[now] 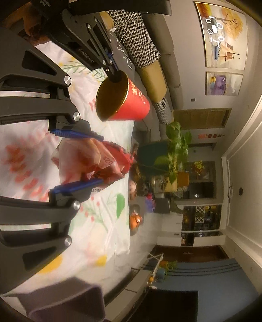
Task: Collect trash
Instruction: 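Carry the red can and red wrapper over the grey bin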
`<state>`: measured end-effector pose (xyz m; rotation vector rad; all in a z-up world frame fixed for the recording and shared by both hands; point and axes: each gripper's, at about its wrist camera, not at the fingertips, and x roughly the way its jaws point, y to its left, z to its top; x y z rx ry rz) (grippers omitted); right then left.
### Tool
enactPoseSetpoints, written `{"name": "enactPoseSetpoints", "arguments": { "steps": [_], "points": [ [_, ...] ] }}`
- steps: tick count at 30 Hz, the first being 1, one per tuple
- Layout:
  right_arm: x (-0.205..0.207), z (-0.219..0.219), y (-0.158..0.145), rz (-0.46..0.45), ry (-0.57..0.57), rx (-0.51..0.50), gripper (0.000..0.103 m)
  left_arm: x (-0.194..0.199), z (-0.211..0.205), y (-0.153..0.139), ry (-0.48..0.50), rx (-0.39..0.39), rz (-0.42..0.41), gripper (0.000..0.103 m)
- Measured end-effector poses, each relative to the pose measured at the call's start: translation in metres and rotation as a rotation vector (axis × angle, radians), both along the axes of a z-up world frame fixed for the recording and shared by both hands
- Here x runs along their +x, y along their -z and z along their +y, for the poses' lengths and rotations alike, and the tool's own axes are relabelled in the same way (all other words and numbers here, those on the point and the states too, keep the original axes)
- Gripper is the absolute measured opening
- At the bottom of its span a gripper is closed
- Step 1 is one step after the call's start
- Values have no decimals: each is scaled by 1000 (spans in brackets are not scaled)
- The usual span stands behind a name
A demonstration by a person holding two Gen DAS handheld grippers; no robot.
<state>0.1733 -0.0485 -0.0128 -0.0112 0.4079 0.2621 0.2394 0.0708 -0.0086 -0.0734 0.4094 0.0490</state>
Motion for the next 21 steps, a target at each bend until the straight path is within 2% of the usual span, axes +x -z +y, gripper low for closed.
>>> {"name": "enactPoseSetpoints", "arguments": {
  "steps": [10, 21],
  "points": [
    [-38, -58, -4, -17, 82, 13, 37, -30, -66, -13, 107, -8, -18, 3],
    [-56, -122, 1, -25, 194, 11, 37, -39, -148, -9, 241, 16, -13, 3]
  ]
}}
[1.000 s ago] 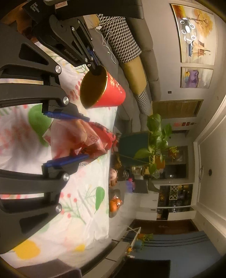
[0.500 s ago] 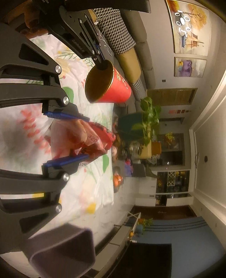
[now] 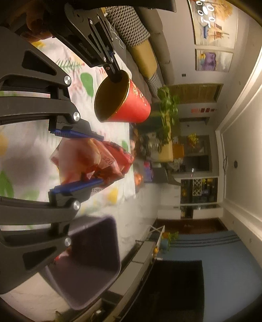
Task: Collect trash
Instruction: 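Carry the red can and red wrapper over the grey bin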
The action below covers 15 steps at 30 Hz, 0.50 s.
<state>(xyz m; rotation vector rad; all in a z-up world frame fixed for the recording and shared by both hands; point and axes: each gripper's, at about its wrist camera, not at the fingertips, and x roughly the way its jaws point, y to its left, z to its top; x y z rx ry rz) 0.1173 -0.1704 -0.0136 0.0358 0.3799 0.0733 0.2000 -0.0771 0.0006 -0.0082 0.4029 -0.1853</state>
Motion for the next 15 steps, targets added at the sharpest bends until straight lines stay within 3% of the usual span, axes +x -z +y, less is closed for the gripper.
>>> {"name": "enactPoseSetpoints", "arguments": {
  "steps": [15],
  "points": [
    [-8, -124, -13, -57, 312, -31, 39, 14, -140, -7, 258, -22, -49, 3]
  ]
}}
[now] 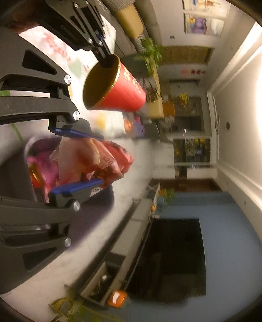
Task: Collect trash
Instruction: 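Carry the red can and red wrapper over the grey bin, then open both grippers to drop the can and wrapper into the bin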
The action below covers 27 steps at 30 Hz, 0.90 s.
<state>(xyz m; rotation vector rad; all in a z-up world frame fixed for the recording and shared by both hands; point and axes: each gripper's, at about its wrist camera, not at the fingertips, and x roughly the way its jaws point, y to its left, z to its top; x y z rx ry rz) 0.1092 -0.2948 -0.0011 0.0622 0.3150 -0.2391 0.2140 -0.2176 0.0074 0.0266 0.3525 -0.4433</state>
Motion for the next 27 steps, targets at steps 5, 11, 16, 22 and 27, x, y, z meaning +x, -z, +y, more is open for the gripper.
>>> {"name": "enactPoseSetpoints", "arguments": {
  "steps": [5, 11, 16, 22, 27],
  "points": [
    [0, -23, 1, -19, 57, 15, 40, 9, -34, 3, 50, -3, -8, 3],
    [8, -35, 5, -27, 72, 31, 42, 20, -58, 10, 88, -17, -11, 3],
    [11, -39, 9, -40, 77, 44, 42, 31, -64, 17, 103, -23, -3, 3],
    [16, -48, 10, -44, 76, 55, 44, 37, -65, 25, 113, -33, 1, 3],
    [19, -49, 9, -50, 72, 63, 46, 43, -67, 30, 117, -41, 11, 3]
  ]
}}
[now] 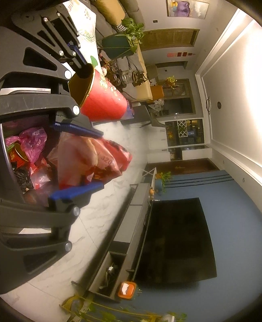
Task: Collect trash
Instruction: 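Open both grippers to drop the can and wrapper into the bin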
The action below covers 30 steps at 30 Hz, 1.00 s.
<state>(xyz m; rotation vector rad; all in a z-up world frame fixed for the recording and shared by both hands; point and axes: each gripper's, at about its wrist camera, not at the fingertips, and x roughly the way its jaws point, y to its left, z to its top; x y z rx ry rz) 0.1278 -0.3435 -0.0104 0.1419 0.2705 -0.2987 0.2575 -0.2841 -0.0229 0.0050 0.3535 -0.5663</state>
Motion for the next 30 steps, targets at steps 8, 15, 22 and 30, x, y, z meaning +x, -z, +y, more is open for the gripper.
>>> {"name": "enactPoseSetpoints", "arguments": {
  "steps": [8, 15, 22, 30],
  "points": [
    [2, -7, -1, -28, 14, 36, 61, 10, -1, 7, 35, -17, 16, 4],
    [-7, -9, -4, -42, 35, 62, 70, 17, 3, 20, 16, 18, 42, 37],
    [-24, 10, -4, -5, 61, 50, 87, 3, 37, 18, -76, 21, 20, 88],
    [-42, 67, 8, 66, 15, -18, 98, -52, 92, 18, -212, 115, -50, 98]
  ]
}}
